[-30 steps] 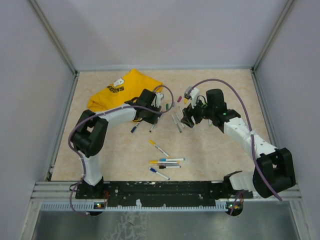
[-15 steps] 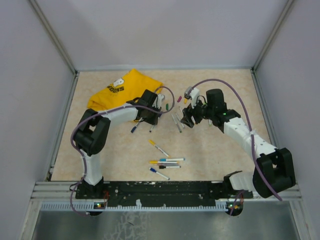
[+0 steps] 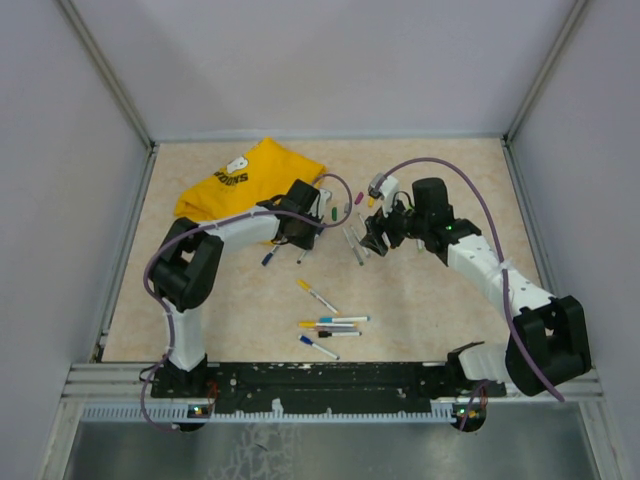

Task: Open the pen caps
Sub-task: Pick up the pen from the center of the board.

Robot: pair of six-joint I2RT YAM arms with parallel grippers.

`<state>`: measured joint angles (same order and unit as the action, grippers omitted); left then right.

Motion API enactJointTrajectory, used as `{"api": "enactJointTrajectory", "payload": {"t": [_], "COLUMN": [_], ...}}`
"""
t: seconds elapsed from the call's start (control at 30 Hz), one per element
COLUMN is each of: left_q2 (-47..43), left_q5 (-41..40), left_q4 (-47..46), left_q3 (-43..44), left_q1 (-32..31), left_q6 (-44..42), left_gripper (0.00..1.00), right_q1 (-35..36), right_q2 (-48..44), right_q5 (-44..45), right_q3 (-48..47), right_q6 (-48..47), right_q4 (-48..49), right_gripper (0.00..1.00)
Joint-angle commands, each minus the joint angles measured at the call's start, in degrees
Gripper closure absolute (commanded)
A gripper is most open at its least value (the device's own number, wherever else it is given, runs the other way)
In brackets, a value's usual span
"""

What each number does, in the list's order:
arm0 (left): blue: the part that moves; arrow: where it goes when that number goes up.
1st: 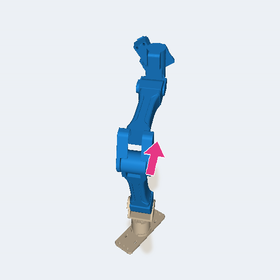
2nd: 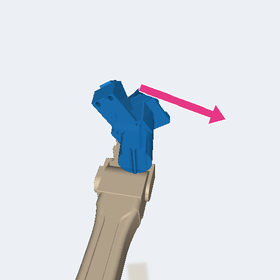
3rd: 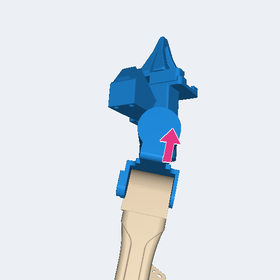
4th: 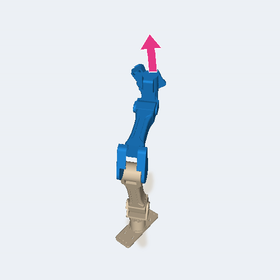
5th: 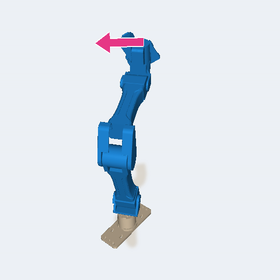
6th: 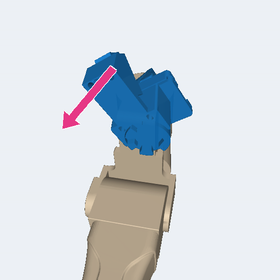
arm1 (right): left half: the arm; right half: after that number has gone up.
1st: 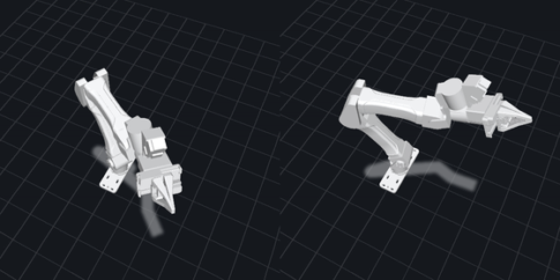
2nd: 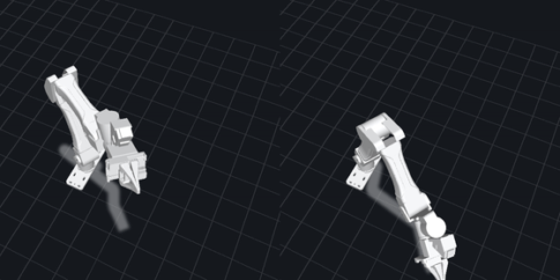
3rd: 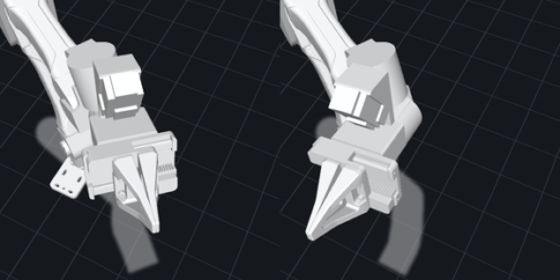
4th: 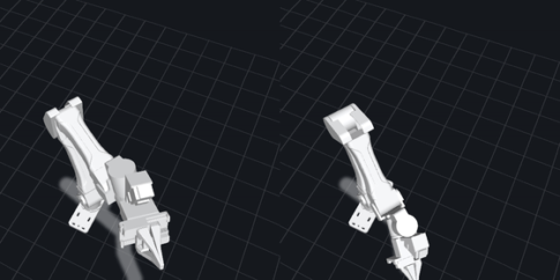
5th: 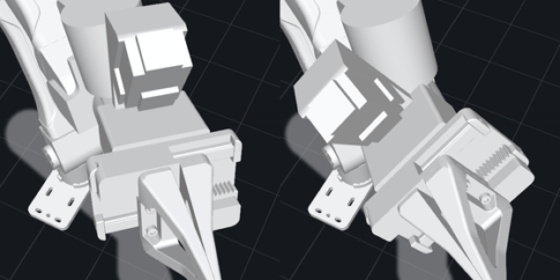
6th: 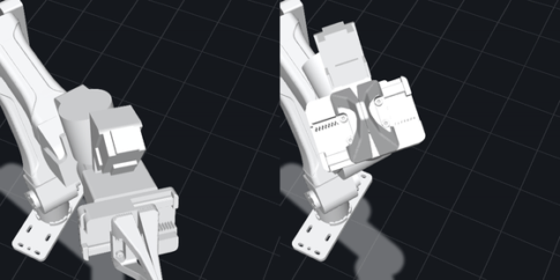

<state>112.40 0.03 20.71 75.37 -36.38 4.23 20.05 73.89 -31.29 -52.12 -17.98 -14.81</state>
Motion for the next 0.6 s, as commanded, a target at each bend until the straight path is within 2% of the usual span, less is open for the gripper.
{"api": "enactJointTrajectory", "payload": {"t": [0.0, 0.13, 0.57], "left_q2": [1.17, -0.49, -10.54], "left_q5": [-0.7, -1.54, -1.37], "left_q4": [2.4, 0.64, -11.33], "left_q3": [0.52, 0.02, -8.59], "left_q1": [-0.37, -0.36, -0.28], "left_q6": [0.07, 0.43, 3.19], "left_gripper": [0.86, 0.99, 1.0], "right_q1": [-0.72, -0.7, -0.59], "right_q2": [-0.16, -0.09, -1.08], "right_q5": [-1.46, -2.08, -4.66], "right_q3": [-1.31, -1.25, -0.8], "right_q6": [-0.36, 0.03, 2.06], "right_q4": [1.24, 1.44, 2.67], "right_gripper": [0.34, 0.34, 0.37]}}
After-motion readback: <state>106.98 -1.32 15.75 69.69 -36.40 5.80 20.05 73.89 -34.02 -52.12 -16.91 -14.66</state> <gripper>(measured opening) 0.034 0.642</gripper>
